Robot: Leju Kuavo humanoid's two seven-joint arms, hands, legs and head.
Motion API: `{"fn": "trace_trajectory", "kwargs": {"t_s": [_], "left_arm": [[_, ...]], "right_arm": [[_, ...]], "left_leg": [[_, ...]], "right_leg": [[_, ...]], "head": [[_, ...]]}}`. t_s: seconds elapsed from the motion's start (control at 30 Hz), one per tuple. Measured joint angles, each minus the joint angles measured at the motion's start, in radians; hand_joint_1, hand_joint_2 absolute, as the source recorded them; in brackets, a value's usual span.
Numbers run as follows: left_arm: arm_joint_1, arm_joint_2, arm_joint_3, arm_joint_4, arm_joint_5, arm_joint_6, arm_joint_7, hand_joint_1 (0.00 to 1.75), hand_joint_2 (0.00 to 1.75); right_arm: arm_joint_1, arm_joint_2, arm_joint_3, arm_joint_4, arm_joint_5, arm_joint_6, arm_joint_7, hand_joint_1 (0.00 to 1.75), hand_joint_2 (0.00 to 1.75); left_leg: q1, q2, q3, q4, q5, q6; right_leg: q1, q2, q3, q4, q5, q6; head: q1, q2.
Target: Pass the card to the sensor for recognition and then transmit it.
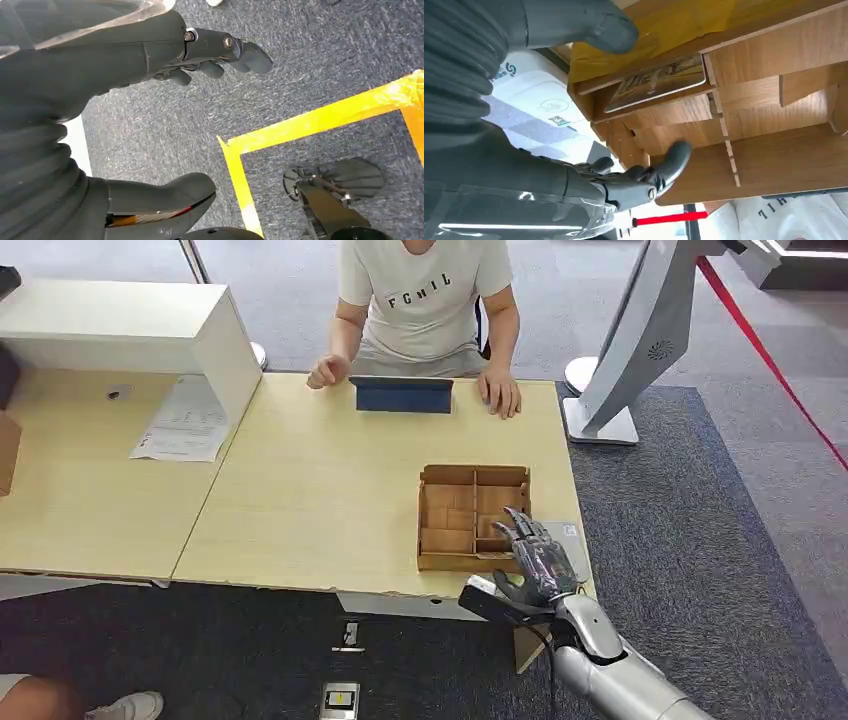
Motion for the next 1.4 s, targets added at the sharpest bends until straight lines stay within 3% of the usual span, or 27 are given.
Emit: {"fn": "trace_trajectory", "kwargs": {"t_s": [0.9,1.07,1.4], "left_arm": [[0.0,0.0,0.0,0.0,0.008,0.006,0.003,0.0,1.75],[0.001,0.0,0.0,0.0,0.006,0.006,-0.002,0.0,1.75],[0.0,0.0,0.0,0.0,0.001,-0.002,-0.002,0.0,1.75]], "right_arm": [[-0.005,0.008,0.0,0.016,0.008,-0.002,0.001,1.75,1.75],[-0.004,0.01,0.0,0.008,0.032,-0.055,-0.006,1.75,1.75],[-0.035,-0.01,-0.003,-0.111,0.14,-0.049,0.058,1.75,1.75]], "left_leg": [[0.0,0.0,0.0,0.0,0.0,0.0],[0.0,0.0,0.0,0.0,0.0,0.0],[0.0,0.0,0.0,0.0,0.0,0.0]], "right_leg": [[0.0,0.0,0.0,0.0,0.0,0.0],[0.0,0.0,0.0,0.0,0.0,0.0],[0.0,0.0,0.0,0.0,0.0,0.0]], "head": [[0.0,0.0],[0.0,0.0],[0.0,0.0]]}}
